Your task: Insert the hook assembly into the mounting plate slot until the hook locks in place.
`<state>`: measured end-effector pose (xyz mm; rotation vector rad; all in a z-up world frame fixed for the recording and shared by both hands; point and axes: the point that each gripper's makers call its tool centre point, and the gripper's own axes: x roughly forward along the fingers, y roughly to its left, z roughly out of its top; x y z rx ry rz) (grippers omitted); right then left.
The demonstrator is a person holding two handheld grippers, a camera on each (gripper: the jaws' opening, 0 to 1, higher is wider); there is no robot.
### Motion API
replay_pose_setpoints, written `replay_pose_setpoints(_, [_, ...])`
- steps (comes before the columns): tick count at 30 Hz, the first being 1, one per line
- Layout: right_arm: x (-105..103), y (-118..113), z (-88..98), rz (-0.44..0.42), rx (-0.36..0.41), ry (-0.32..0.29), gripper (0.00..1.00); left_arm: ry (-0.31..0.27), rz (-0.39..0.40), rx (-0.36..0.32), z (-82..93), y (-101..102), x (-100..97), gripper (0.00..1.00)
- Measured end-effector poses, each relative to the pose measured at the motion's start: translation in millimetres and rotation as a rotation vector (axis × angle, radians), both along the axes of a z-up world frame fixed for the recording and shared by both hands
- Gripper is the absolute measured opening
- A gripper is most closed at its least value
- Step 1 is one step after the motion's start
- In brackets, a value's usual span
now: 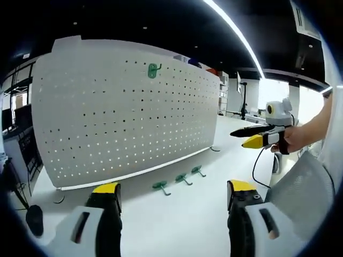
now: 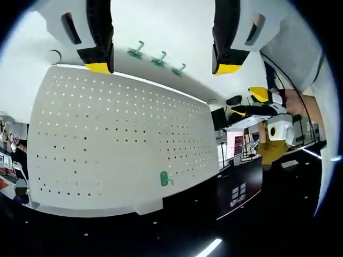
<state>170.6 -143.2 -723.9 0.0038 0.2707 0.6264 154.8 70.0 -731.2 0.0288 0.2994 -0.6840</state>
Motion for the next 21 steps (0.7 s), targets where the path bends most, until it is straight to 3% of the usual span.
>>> replay_pose_setpoints(21, [-22, -19, -19.1, -0.027, -0.023, 0.053, 0.73, 0.021, -0.006, 0.012, -4.6, 3, -4.1, 0.83])
